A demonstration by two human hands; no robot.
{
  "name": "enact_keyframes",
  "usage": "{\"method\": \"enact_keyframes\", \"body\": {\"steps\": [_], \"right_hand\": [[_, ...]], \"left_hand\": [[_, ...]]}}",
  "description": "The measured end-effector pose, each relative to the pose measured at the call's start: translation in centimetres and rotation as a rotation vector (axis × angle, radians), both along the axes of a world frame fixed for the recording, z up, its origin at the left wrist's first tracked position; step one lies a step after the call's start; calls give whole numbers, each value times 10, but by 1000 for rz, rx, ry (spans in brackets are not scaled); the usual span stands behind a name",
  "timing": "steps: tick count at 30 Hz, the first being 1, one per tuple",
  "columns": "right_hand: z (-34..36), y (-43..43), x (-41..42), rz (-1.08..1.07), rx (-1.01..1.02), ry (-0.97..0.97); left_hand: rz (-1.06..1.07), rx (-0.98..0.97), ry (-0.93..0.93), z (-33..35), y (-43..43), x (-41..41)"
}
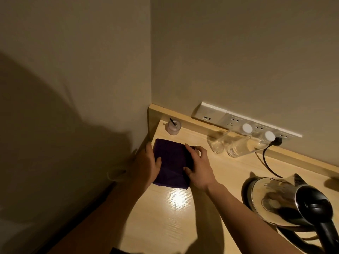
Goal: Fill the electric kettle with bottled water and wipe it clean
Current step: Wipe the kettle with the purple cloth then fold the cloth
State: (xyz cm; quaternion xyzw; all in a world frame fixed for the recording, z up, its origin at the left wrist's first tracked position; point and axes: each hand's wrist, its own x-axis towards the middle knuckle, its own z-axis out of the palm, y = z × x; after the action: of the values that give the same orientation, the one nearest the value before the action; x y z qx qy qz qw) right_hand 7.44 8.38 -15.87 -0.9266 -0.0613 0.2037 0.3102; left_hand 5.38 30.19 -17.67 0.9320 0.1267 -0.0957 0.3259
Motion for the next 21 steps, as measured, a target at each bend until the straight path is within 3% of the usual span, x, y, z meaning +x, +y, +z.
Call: {"method": "enact_keyframes", "body": {"steps": [3, 8, 21], "right_hand": [[-3, 1, -8, 108, -245, -209], [-18, -2, -11, 357, -386, -193], [-19, -8, -7, 404, -557, -112]], "left_hand": [[-186, 194, -179, -2, -4, 1], [-531, 362, -214, -25, -10, 6], [-584, 371, -276, -50, -3, 10]]}}
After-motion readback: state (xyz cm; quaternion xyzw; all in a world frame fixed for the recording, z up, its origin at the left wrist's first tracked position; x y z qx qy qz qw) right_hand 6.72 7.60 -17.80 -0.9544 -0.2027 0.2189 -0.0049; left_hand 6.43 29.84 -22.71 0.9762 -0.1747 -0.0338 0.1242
